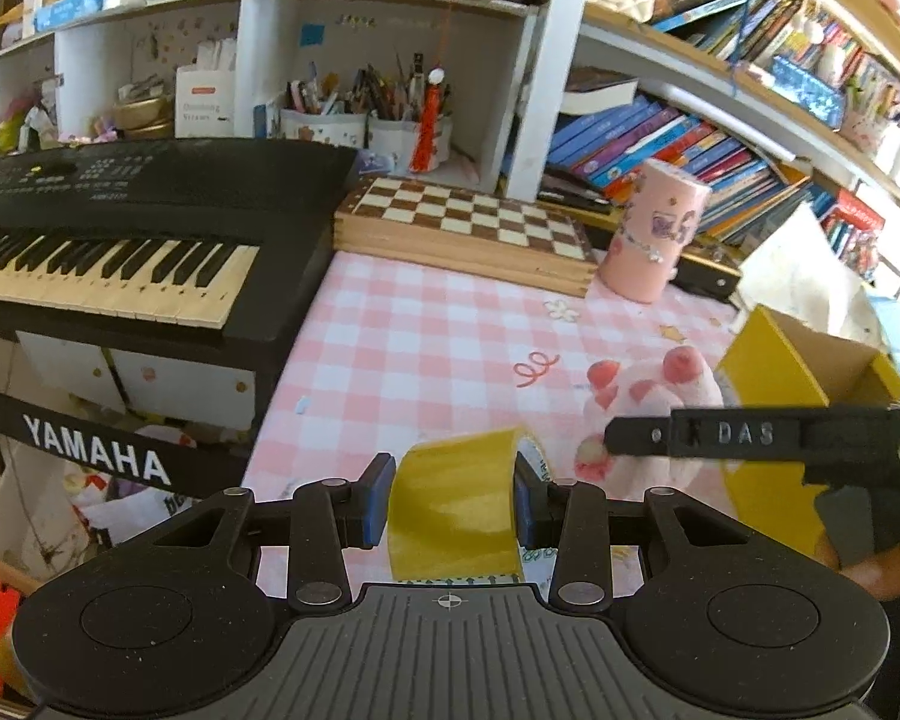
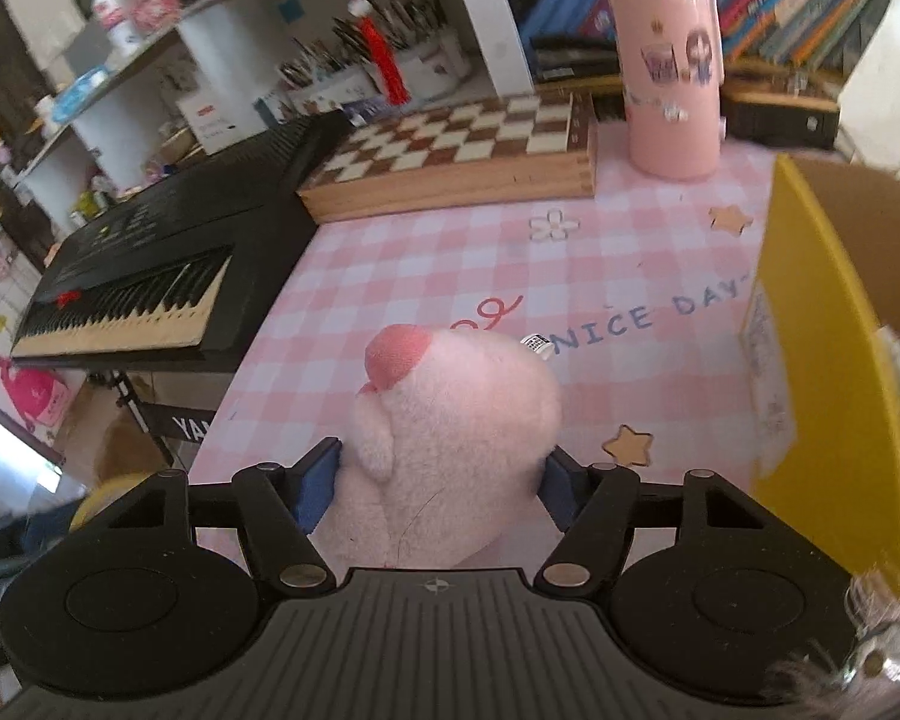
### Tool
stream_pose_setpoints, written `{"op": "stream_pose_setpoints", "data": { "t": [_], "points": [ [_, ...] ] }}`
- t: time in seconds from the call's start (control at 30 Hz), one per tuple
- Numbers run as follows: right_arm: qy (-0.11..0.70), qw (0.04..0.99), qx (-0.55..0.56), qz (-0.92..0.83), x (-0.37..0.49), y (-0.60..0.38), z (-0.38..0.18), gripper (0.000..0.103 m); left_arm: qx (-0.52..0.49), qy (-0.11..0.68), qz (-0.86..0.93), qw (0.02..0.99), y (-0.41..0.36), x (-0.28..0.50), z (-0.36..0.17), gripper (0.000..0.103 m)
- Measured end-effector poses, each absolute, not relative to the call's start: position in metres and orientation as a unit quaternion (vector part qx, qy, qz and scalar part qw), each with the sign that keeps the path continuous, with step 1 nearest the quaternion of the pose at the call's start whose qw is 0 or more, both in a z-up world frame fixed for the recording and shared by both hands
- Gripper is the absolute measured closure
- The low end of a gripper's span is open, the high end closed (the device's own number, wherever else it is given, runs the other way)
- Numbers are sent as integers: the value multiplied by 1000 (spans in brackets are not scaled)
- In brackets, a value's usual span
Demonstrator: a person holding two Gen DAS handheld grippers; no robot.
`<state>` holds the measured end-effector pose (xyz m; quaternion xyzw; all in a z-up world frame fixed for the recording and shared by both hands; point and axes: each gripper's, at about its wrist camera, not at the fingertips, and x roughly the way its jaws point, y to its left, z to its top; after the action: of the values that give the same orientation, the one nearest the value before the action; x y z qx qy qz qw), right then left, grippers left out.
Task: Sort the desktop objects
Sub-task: 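Lift the plush pig and tape roll and carry both over the yellow box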
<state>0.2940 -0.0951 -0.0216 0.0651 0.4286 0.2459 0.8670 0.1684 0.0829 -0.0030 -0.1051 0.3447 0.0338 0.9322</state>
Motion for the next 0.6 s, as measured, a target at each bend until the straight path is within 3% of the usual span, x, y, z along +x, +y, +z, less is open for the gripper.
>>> {"op": "stream_pose_setpoints", "data": {
  "t": [0.43, 0.6],
  "points": [
    [367, 893, -22, 259, 201, -112, 6, 37, -116, 310, 5, 944, 74, 98, 18, 65],
    [375, 895, -5, 242, 171, -123, 5, 37, -112, 308, -7, 945, 72, 68, 20, 65]
  ]
}}
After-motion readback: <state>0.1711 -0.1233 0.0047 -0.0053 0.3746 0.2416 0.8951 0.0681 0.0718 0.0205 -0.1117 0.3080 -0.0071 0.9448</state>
